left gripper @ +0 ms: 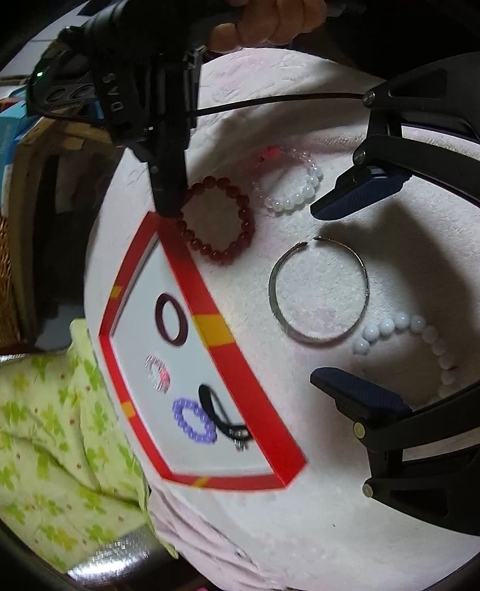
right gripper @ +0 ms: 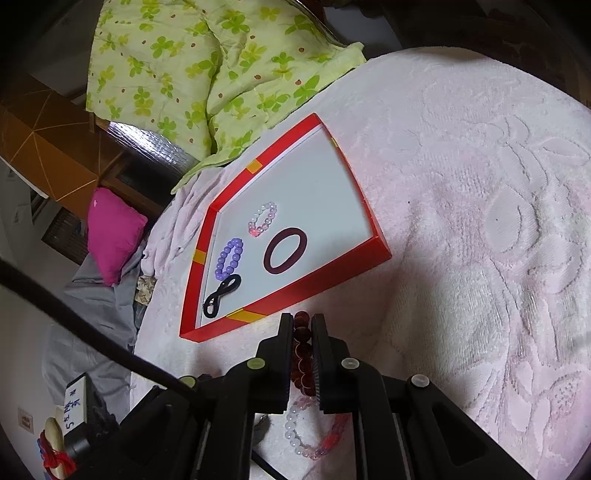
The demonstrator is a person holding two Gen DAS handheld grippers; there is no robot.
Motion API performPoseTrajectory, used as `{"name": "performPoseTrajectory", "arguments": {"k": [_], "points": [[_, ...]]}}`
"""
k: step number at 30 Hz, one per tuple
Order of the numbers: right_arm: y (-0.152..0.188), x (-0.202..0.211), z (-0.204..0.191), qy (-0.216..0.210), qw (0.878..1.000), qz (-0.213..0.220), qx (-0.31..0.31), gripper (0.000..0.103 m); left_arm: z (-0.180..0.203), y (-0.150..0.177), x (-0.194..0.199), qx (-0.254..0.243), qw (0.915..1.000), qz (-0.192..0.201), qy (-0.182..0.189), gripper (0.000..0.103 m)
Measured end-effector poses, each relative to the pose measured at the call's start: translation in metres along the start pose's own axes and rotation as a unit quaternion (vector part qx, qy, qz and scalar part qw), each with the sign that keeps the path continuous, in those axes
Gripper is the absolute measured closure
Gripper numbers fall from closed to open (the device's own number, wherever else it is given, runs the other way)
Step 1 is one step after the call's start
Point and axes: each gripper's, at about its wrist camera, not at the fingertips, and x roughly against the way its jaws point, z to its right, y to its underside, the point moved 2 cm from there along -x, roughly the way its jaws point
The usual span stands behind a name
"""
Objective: Organize jewelry
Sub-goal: 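Grasp the silver bangle with the left tool while the right tool holds the red bracelet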
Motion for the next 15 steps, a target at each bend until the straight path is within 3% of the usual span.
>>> {"name": "performPoseTrajectory", "arguments": {"k": [8, 9, 11, 15], "points": [[-0.0048, -0.0045, 0.0018, 0.001, 1.0, -0.002, -0.008, 0.092, -0.0077, 0.0015, -0.0094, -0.005, 0.9998, -0.01, 0.016, 0.022], [-0.0043, -0.0042, 0.0016, 0.001, 1.0, -0.001, -0.008, 0.092, -0.0081, 0.0022, -0.0089, -0.004, 0.9998, -0.008, 0.018, 0.023], [-0.0051, -0.0045, 0.0006, 0.0, 1.0, 0.001, -0.008, 0.092, -0.007, 0.0017, -0.0072, -0.009, 0.9997, -0.002, 0.023, 0.038], [-0.0031, -0.0027, -0.0014, -0.004, 1.0, 0.007, -0.007, 0.092, -0.0049, 0.0022, -0.0057, -0.015, 0.9996, 0.004, 0.023, 0.04]]}}
